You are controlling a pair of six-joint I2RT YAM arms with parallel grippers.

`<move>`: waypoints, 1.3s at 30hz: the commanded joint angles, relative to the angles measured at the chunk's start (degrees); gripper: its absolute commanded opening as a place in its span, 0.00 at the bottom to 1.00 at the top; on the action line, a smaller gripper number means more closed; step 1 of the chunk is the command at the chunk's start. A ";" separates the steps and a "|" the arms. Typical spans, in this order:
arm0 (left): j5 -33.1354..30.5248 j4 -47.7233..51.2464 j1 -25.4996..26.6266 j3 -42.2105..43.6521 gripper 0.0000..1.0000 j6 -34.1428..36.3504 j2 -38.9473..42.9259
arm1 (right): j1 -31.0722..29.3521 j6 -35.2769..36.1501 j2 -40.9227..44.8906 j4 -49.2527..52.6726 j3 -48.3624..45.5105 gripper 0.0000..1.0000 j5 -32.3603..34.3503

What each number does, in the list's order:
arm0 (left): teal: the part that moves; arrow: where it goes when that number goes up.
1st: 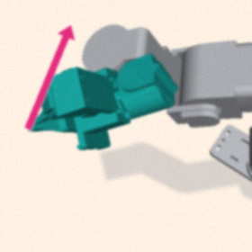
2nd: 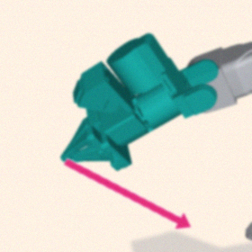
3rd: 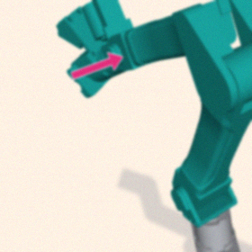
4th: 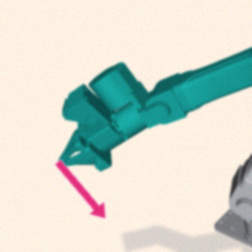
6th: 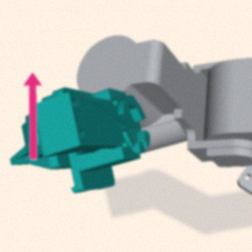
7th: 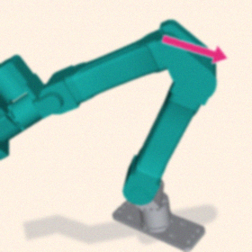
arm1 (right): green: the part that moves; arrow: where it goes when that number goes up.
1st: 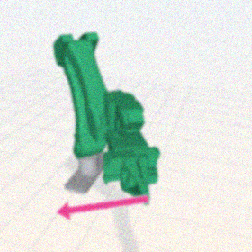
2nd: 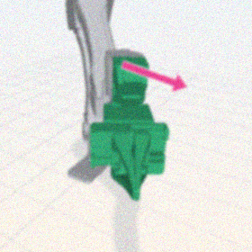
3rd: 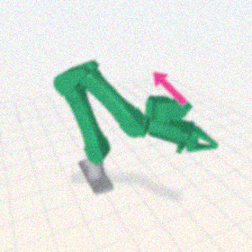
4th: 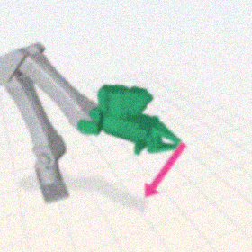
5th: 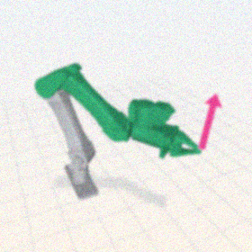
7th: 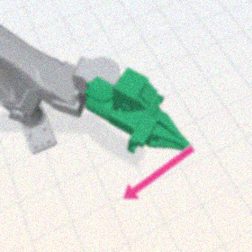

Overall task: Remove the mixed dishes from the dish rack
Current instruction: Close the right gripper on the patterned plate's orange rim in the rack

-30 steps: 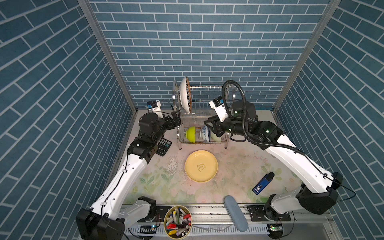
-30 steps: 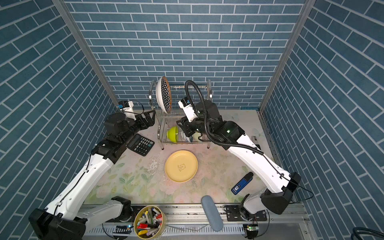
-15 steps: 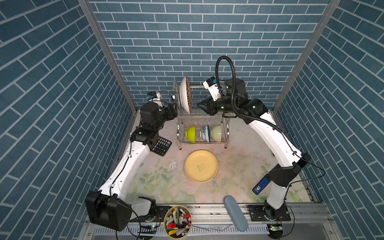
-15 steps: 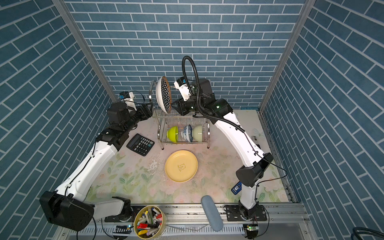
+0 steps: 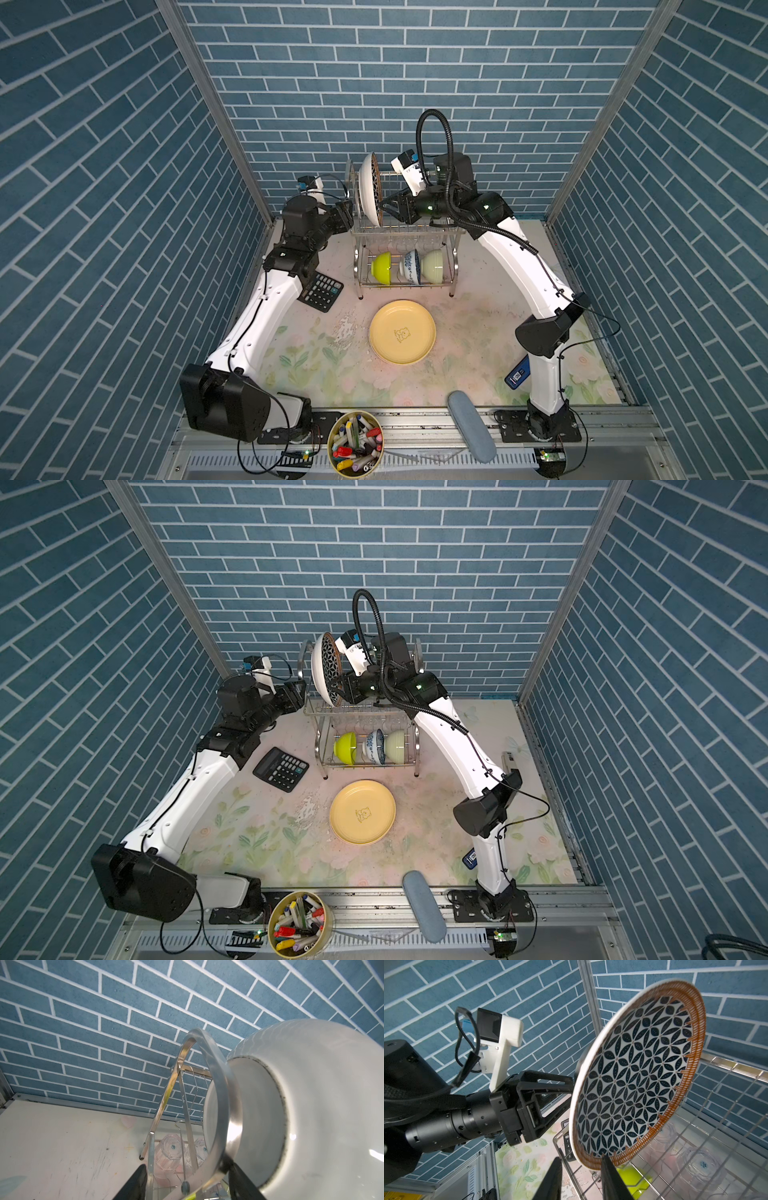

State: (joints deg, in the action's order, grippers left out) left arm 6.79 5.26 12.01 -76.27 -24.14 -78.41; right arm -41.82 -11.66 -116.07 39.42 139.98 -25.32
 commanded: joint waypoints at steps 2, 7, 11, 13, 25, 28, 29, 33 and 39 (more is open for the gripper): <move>1.43 -0.89 -0.84 -2.28 0.57 1.05 -1.22 | 0.34 -1.61 -0.98 -3.27 2.49 0.34 -1.84; 3.05 -1.87 -0.94 -2.95 0.56 0.95 -2.31 | 0.44 -2.26 -1.69 -4.83 2.53 0.35 -1.75; 4.08 -1.83 -0.94 -4.22 0.48 1.03 -3.29 | 0.54 -2.99 -2.01 -6.26 2.49 0.35 -1.92; 4.80 -1.70 -1.00 -4.89 0.45 1.07 -3.79 | 0.61 -3.34 -2.26 -7.04 2.49 0.35 -1.84; 5.25 -1.52 -0.96 -6.17 0.25 0.76 -5.46 | 0.72 -6.46 -3.95 -13.47 2.31 0.37 -4.33; 5.30 -1.48 -0.94 -6.35 0.23 0.76 -5.56 | 0.69 -7.22 -4.62 -14.78 2.37 0.38 -5.08; 5.34 -1.48 -0.94 -6.43 0.22 0.81 -5.69 | 0.70 -7.41 -4.85 -15.25 2.32 0.38 -5.04; 5.61 -1.21 -0.94 -6.70 0.21 0.76 -5.96 | 0.75 -8.32 -5.93 -16.71 2.39 0.38 -5.41; 5.87 -1.57 -0.94 -6.36 0.20 0.82 -6.01 | 0.75 -10.89 -8.04 -19.85 2.40 0.37 -6.46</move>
State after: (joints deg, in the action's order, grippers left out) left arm 12.91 4.86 11.64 -81.43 -20.12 -83.11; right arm -41.30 -19.94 -122.17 23.07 140.09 -30.59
